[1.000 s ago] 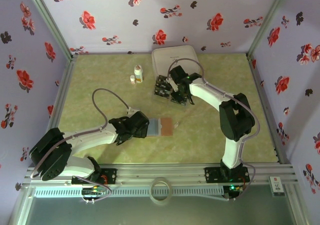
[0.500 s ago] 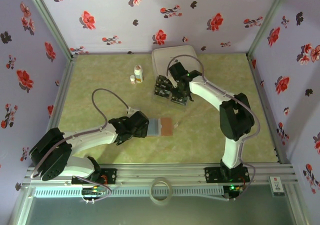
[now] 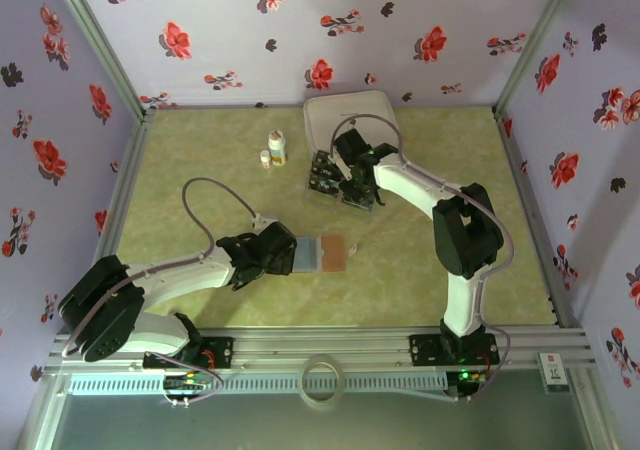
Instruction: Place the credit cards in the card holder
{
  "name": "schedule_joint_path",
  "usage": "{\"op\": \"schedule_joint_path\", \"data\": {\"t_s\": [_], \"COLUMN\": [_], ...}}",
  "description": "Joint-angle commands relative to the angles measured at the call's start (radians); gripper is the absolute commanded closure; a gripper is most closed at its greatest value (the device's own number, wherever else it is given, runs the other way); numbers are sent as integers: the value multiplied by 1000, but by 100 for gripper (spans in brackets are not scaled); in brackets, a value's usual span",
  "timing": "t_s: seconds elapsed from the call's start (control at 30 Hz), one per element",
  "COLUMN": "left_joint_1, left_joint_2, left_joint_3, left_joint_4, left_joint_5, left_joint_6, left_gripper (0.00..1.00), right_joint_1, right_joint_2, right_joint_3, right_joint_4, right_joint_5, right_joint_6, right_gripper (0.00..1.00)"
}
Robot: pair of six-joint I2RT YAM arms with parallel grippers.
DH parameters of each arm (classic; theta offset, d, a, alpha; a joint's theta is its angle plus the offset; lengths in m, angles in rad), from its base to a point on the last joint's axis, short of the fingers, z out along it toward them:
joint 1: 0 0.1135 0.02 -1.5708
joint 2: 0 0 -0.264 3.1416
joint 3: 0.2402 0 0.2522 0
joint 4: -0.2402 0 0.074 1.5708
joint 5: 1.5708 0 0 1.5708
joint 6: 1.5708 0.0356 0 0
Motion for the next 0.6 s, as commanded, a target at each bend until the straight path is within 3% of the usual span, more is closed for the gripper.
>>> {"op": "schedule_joint_path", "data": {"t_s": [0.0, 0.33, 0.57], "left_joint_1": [9, 12, 14], "left_joint_2": [1, -2, -1], "left_joint_3": [-14, -20, -23], "left_joint_4": [14, 16, 19], "left_joint_5": [-7, -5, -2], "left_joint_6": [-7, -8, -7], "left_gripper": [0, 0, 0], "right_joint_1": [12, 16, 16], "right_joint_2": [13, -11, -26], "right_joint_3": [-11, -30, -36], "right_joint_4": [-20, -25, -32], "right_joint_5": [19, 35, 21], "right_joint_6": [-26, -35, -46], "right_gripper": [70, 78, 90]}}
